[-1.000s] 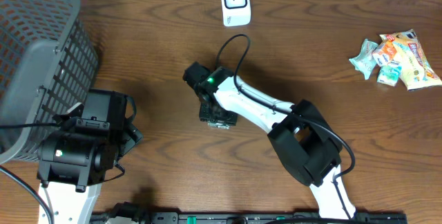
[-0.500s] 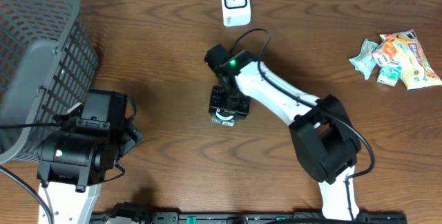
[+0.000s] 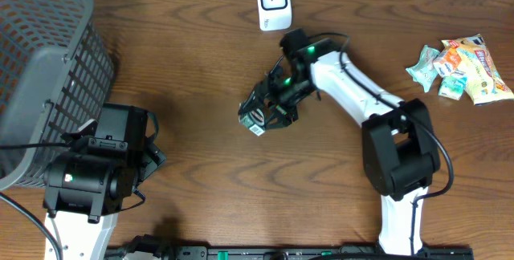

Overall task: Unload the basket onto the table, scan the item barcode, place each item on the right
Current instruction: 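Lift the Zam-Buk tin and carry it rightward with the right gripper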

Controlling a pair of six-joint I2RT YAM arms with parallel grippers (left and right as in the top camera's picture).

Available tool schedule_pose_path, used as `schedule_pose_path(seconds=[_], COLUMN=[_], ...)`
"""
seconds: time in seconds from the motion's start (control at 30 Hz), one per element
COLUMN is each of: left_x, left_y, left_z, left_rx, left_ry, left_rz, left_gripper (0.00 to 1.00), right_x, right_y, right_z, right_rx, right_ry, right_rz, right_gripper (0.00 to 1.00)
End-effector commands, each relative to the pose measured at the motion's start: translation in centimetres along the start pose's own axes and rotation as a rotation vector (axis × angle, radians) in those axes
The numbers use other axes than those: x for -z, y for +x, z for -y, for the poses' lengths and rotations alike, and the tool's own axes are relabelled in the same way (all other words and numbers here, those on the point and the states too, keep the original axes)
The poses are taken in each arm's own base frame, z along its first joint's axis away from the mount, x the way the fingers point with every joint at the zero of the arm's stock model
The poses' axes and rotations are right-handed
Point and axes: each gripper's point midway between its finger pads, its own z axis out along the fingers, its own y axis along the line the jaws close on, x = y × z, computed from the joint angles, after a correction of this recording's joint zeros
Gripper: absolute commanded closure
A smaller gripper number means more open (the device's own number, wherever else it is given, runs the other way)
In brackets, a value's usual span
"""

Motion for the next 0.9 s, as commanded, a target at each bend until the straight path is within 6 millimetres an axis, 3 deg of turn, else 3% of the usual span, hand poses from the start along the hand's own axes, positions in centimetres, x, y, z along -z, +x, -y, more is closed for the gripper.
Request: schedule_pose_path(seconds=[0.0,0.2,0.63,0.87], left_x=[0.5,0.5,0.5,0.5], left_y=[-0.5,-0.5,-0.5,-0.5], left_z=[-0.1,-0.1,-0.1,-0.1], left_rx=[0.019,0.019,0.02,0.02], left_ry=[0.004,0.004,0.004,0.004], left_rz=[0.025,0.025,0.025,0.025], left_gripper=[0.02,0.02,0.03,0.02], right_x=[3.3,6.8,13.1,14.4], right_y=[3.0,2.3,-1.8,-2.4], right_z=[-4.9,-5.8,-3.7,-3.3], right_rx=[0.064,0.031,-0.002,-0.129], right_ry=[-0.297,-0.441,-0.534,-0.553], right_rz=[-0.158,-0.179,-0.028,-0.039], right_gripper=[0.43,0.42,0.41,0.4])
